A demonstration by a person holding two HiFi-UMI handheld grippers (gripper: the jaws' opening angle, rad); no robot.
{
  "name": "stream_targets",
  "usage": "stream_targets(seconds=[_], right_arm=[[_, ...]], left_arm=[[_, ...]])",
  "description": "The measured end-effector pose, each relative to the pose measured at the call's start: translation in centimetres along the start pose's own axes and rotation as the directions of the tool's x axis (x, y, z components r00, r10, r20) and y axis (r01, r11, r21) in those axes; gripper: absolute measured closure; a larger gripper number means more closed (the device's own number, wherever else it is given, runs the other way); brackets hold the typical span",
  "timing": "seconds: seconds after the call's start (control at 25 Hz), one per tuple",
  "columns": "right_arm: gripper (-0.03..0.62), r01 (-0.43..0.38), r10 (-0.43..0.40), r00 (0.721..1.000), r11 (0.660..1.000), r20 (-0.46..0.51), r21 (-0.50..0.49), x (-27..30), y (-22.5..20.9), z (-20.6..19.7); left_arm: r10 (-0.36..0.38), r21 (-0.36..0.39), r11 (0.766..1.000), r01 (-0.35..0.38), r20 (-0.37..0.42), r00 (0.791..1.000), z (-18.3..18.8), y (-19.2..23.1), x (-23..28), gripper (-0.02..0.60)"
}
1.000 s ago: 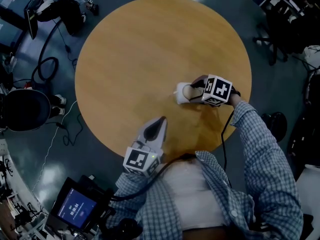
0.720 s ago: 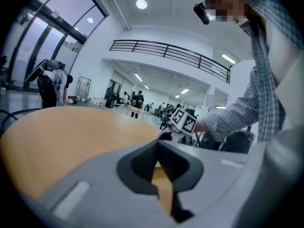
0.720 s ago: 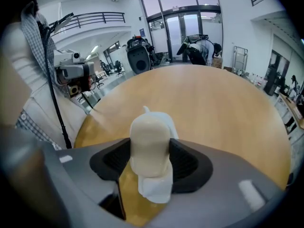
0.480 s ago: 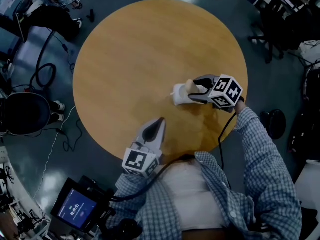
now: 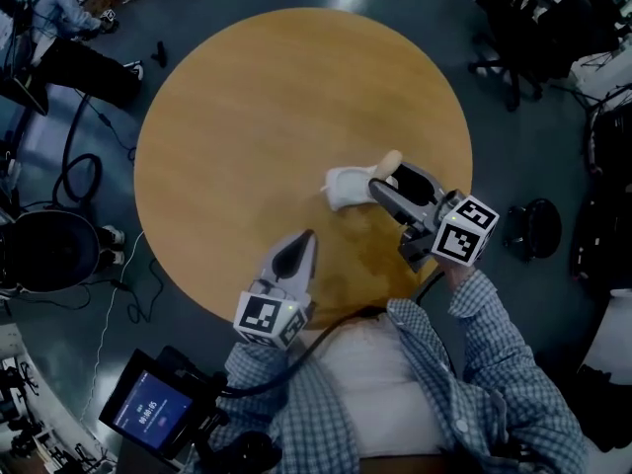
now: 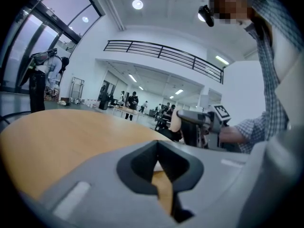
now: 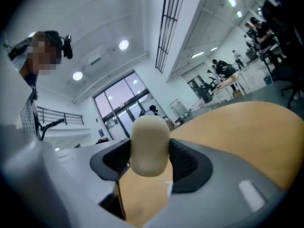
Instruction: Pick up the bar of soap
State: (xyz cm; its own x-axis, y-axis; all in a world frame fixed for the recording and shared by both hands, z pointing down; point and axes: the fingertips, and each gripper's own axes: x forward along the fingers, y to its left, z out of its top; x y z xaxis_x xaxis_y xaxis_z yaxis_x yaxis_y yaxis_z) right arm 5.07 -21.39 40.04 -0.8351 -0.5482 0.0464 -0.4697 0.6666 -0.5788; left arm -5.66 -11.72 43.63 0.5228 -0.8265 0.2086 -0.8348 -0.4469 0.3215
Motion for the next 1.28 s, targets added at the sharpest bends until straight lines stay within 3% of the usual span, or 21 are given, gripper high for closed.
stream_targets(seconds=[0.2,0.56,0.88,1.28], right_arm=[[0.333,0.006,-0.029,0.99,0.987,0.139,0.16,-2.4,1.6,0.4],[0.333,0.005,-0.053,0.981,0.97,0.189,0.242,-3.7,2.6,-0.4],[0.335,0.047,-0.09,0.98,0.972,0.178,0.231,-3.8,1.8,-0.8],[0.333,0.043,-0.09,0.979,0.968,0.184,0.247,-4.0,1.8,-1.1]], left_arm=[[-0.023,0.012,1.0,0.023,-0.008,1.0,0.0,-0.4,0.1,0.583],[-0.039,0.021,0.999,0.039,-0.006,0.999,0.0,-0.7,0.1,0.583],[-0.04,0.03,0.999,0.04,-0.003,0.999,0.0,-0.6,0.1,0.583],[-0.047,0.036,0.998,0.047,-0.002,0.999,0.1,-0.6,0.2,0.583]])
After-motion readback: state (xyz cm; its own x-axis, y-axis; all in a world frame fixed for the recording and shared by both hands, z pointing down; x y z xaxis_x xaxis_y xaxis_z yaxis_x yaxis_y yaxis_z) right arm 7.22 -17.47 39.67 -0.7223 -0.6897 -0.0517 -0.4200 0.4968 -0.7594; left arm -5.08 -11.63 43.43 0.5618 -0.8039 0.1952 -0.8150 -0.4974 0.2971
